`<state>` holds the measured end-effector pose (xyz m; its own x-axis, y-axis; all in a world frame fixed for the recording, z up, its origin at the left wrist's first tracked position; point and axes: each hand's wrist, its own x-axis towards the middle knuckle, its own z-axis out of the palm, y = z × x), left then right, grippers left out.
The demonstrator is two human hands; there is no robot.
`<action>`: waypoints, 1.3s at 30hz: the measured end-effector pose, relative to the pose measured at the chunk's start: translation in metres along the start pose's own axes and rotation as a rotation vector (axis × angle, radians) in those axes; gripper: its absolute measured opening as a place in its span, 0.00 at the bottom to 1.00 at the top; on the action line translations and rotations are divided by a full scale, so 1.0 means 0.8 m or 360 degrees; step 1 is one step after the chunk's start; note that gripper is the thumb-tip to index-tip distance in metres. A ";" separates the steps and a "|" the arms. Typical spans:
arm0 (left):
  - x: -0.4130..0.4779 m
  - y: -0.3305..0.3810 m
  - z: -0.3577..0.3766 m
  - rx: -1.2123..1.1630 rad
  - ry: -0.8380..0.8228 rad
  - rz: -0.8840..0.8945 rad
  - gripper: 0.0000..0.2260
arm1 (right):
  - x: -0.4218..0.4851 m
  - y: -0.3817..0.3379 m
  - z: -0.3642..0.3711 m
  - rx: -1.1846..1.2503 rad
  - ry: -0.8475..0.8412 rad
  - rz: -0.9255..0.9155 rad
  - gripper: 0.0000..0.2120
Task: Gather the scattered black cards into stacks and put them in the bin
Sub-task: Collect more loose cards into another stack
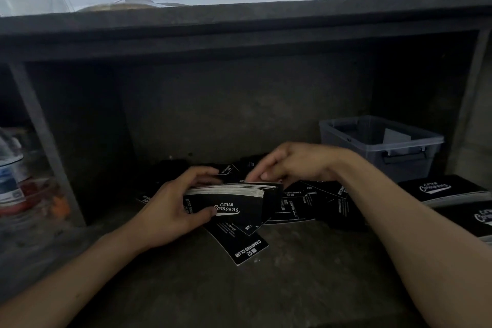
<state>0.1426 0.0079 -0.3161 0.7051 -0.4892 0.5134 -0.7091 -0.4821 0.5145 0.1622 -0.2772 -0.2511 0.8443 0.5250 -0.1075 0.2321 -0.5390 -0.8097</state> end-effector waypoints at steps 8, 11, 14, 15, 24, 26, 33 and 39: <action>-0.001 0.002 -0.002 0.0069 -0.0006 -0.0001 0.17 | 0.023 0.043 -0.002 -0.1093 0.0377 0.0223 0.27; -0.002 0.000 -0.002 0.0067 -0.0011 0.0006 0.16 | 0.025 0.042 -0.007 -0.0925 0.0385 0.0100 0.22; -0.001 -0.001 -0.001 0.0072 -0.0014 0.0007 0.16 | 0.031 0.042 -0.005 -0.0907 0.0466 0.0072 0.23; -0.001 -0.002 -0.001 0.0076 -0.0016 0.0010 0.16 | 0.032 0.044 -0.004 -0.0927 0.0490 0.0070 0.23; -0.003 0.000 -0.002 0.0082 -0.0007 0.0001 0.16 | 0.035 0.050 -0.014 -0.0963 0.0655 0.0228 0.14; -0.003 0.000 -0.002 0.0079 -0.0012 -0.0003 0.16 | 0.032 0.043 -0.020 -0.0871 0.0864 0.0170 0.11; 0.000 0.000 0.001 0.0001 0.0037 -0.0020 0.31 | -0.008 0.005 -0.016 0.0001 0.0173 -0.0122 0.08; -0.002 0.002 -0.001 0.0001 -0.0029 -0.0011 0.19 | -0.004 0.014 -0.036 -0.0824 0.0764 0.0308 0.10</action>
<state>0.1400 0.0083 -0.3157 0.7100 -0.4990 0.4970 -0.7040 -0.4862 0.5176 0.1760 -0.3044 -0.2432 0.9845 0.1059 0.1400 0.1553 -0.8975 -0.4128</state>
